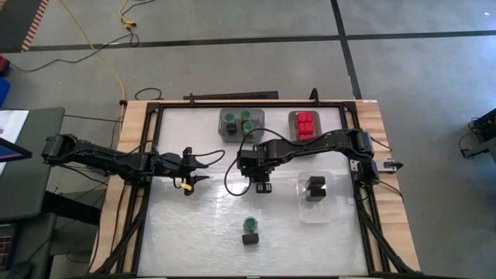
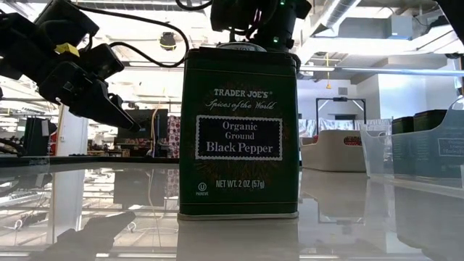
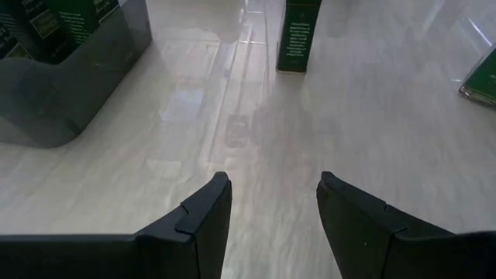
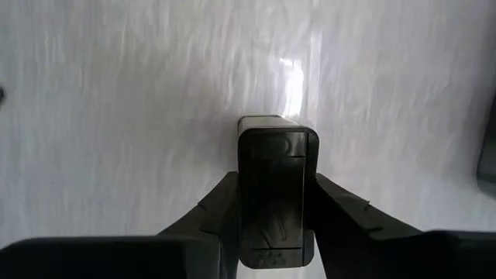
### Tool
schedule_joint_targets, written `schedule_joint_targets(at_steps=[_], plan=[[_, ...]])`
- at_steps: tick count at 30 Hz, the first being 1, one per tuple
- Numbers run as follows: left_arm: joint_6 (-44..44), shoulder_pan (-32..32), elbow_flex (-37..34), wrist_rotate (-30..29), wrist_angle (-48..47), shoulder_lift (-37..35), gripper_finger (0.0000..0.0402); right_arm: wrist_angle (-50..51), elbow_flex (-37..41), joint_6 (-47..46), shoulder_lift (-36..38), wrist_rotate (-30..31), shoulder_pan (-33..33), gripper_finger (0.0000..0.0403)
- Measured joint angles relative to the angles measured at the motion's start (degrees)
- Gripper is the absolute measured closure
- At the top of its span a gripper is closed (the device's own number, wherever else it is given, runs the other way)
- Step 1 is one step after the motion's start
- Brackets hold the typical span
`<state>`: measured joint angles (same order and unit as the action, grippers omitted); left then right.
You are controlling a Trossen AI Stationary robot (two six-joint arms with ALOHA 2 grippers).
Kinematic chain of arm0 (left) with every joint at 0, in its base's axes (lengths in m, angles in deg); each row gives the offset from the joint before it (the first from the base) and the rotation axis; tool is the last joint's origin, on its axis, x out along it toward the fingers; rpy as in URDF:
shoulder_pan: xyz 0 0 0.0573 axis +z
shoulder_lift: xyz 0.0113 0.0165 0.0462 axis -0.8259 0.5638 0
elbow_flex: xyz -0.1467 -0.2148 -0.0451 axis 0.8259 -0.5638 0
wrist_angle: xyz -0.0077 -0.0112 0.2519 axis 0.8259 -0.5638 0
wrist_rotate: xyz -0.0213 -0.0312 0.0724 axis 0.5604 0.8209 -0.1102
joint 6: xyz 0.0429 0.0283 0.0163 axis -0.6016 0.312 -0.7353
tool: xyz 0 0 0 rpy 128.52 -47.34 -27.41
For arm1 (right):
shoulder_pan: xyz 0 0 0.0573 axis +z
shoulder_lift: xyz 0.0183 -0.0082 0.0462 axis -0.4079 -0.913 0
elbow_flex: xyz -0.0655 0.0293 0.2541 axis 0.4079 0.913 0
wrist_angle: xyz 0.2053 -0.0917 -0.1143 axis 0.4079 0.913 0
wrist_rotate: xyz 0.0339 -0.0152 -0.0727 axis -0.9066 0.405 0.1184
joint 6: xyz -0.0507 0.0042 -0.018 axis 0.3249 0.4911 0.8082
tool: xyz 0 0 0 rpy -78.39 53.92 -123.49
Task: Sort spices by type
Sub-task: Put the bottom left black seasoning can into the white transparent bin
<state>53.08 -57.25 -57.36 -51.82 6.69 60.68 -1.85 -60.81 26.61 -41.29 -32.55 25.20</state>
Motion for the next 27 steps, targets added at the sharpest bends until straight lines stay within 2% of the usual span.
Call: schedule_joint_targets(at_steps=[7, 12, 15, 21, 27], plan=[[0.2, 0.0, 0.0, 0.0, 0.0, 0.0, 0.0219, 1.0, 0.2, -1.5, 2.1, 0.1, 0.9, 0.0255], [0.7, 0.0, 0.0, 0.0, 0.0, 0.0, 0.0219, 4.9, 0.0, -2.1, 8.9, 0.5, 3.1, 0.0255], [0.7, 0.0, 0.0, 0.0, 0.0, 0.0, 0.0219, 9.9, 0.1, -5.5, 13.7, 3.3, 5.3, 0.0255], [0.7, 0.0, 0.0, 0.0, 0.0, 0.0, 0.0219, 23.4, 0.0, -15.6, 23.4, 4.4, 12.5, 0.0255], [1.7, 0.0, 0.0, 0.0, 0.0, 0.0, 0.0219, 30.2, 0.0, -25.9, 29.2, 7.1, 23.5, 0.0255]])
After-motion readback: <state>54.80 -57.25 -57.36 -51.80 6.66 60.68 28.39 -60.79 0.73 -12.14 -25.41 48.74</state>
